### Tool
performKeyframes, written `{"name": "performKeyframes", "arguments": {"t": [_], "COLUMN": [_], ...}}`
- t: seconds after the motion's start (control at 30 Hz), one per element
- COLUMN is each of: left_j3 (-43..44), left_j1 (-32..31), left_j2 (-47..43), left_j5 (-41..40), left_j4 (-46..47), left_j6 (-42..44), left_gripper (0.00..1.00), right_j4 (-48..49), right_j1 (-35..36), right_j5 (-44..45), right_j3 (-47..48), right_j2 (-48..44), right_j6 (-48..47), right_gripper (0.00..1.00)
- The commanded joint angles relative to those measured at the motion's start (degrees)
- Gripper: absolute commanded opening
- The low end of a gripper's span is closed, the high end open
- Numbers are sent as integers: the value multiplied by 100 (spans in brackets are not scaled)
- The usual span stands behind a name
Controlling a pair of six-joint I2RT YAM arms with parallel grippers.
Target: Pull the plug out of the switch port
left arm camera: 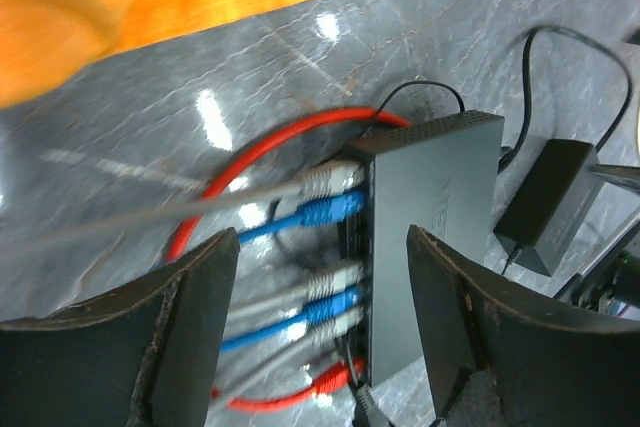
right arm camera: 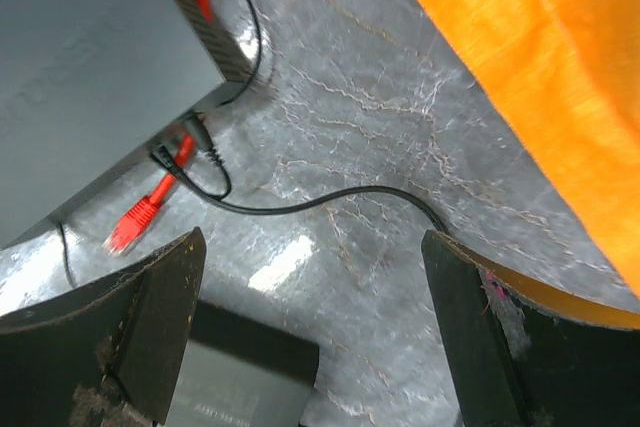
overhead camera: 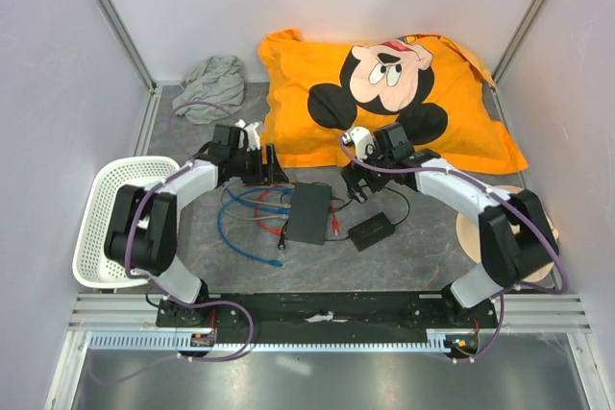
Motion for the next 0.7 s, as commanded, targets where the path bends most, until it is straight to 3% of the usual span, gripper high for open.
{"name": "performKeyframes", "arguments": {"t": [0.0,0.4,0.67], "left_j3": [558,1805,1745], "left_j1": [-359,-1150,-1002], "left_j2": [403,1923,1197], "left_j5": [321,902,656], "left_j4": [2,-288,-481], "left_j6": [339,453,541], "left_gripper": [75,73,75], "right_j4": [604,141,-1], "right_j1": [-7,-191,-279], "right_j5": [-32,337,373], "right_j3": [408,153,-75], "right_j2": [179,-505,-576], "right_j6": [360,502,-87], "right_gripper": [98,98,98]}}
